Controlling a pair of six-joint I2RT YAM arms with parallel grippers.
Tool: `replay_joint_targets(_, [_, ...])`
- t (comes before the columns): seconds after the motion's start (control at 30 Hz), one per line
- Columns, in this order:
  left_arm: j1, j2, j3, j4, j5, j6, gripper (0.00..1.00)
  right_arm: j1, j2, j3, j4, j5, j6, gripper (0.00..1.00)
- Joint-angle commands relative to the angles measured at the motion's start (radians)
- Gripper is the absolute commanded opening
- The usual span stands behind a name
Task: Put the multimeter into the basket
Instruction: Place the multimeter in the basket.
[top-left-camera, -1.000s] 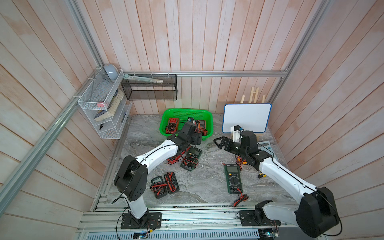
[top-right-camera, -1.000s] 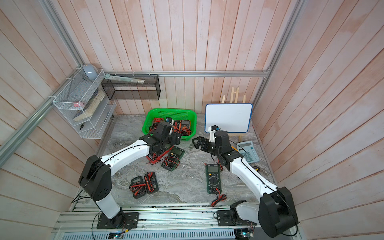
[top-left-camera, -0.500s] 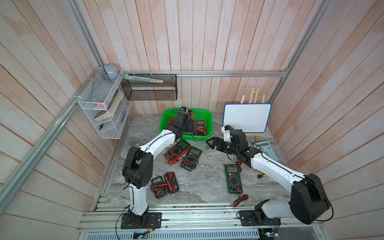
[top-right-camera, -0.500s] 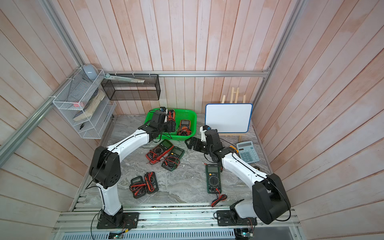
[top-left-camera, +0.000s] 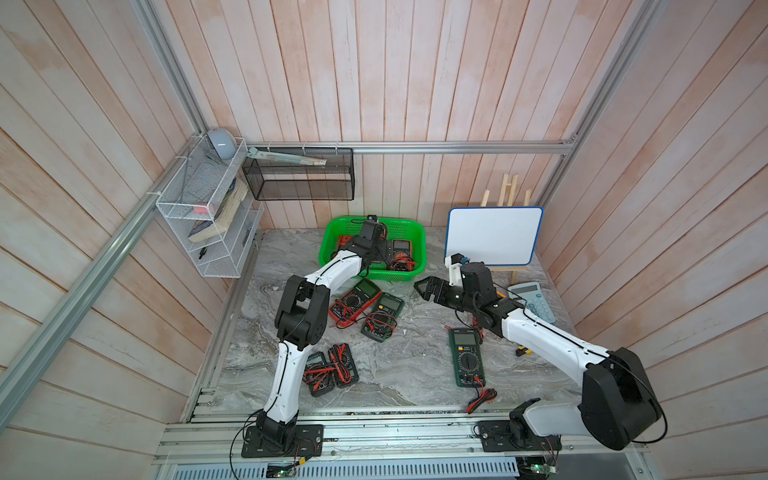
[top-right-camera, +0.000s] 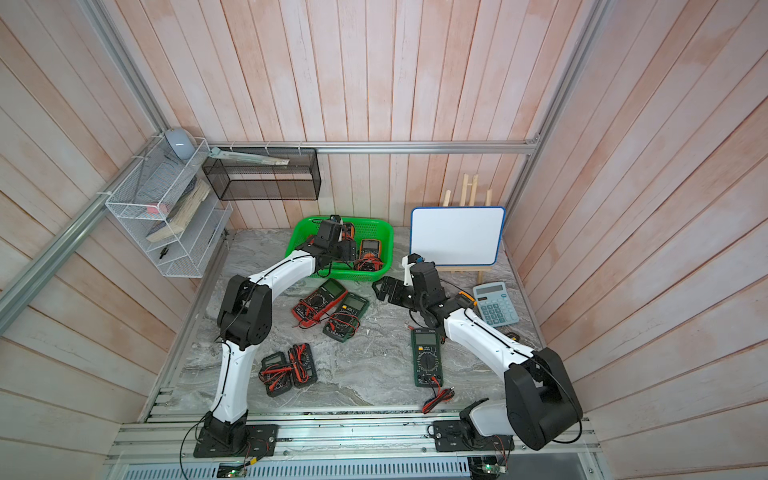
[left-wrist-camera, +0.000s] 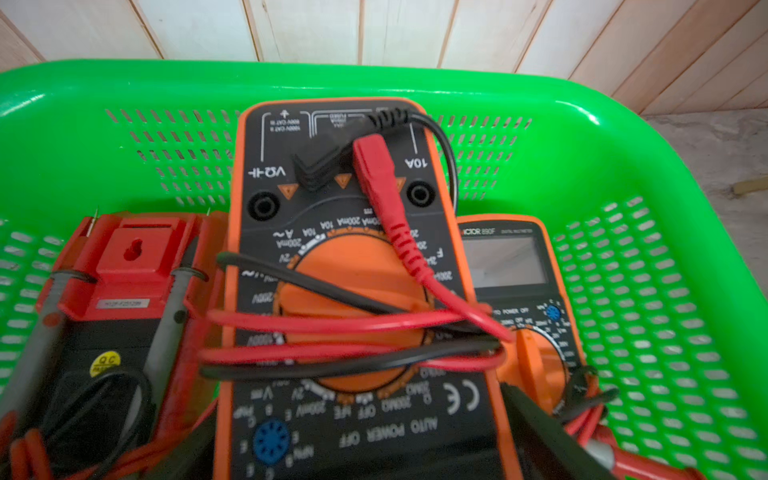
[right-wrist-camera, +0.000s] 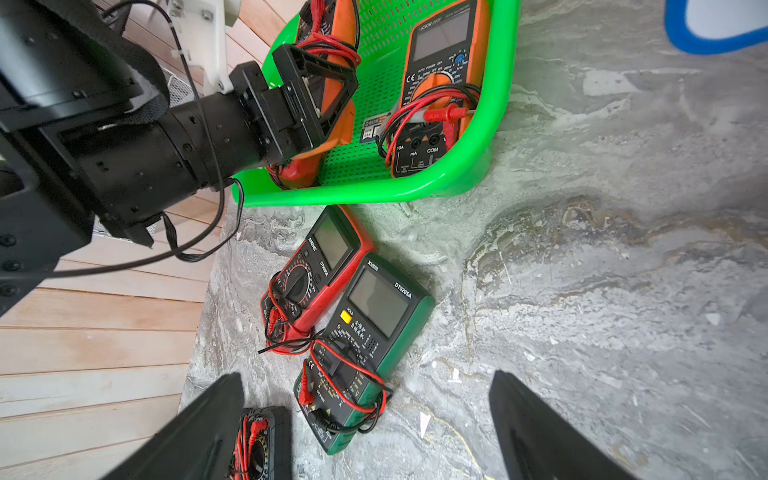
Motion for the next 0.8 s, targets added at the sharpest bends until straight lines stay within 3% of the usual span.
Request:
replay_joint_targets(0.0, [0.008,0.017,0.063,0.031,0.012,0.016,0.0,0.006,-0.019,-0.015,0.008,0.022,0.008,0.98])
replay_joint_targets(0.17, [0.008,0.031,0.031,0.026,0.032,0.008,0.0,0.006,-0.018,-0.025,0.012,0.026,0.014,0.98])
replay_joint_targets(0.23, [0.009,0.033,0.02,0.024,0.04,0.004,0.05,0.006,-0.014,-0.025,0.013,0.024,0.014,0.98])
replay_joint_targets(0.33, [0.009,0.035,0.007,0.023,0.053,-0.001,0.23,0.006,-0.006,-0.024,0.013,0.024,0.018,0.98])
replay_joint_targets(0.47, [0.008,0.051,0.015,0.016,0.056,-0.006,0.54,0.006,0.001,-0.025,0.017,0.023,0.021,0.98])
replay_joint_targets(0.77, [0.008,0.1,0.076,-0.038,0.072,-0.008,0.94,0.005,-0.005,-0.029,0.011,0.031,0.028,0.98])
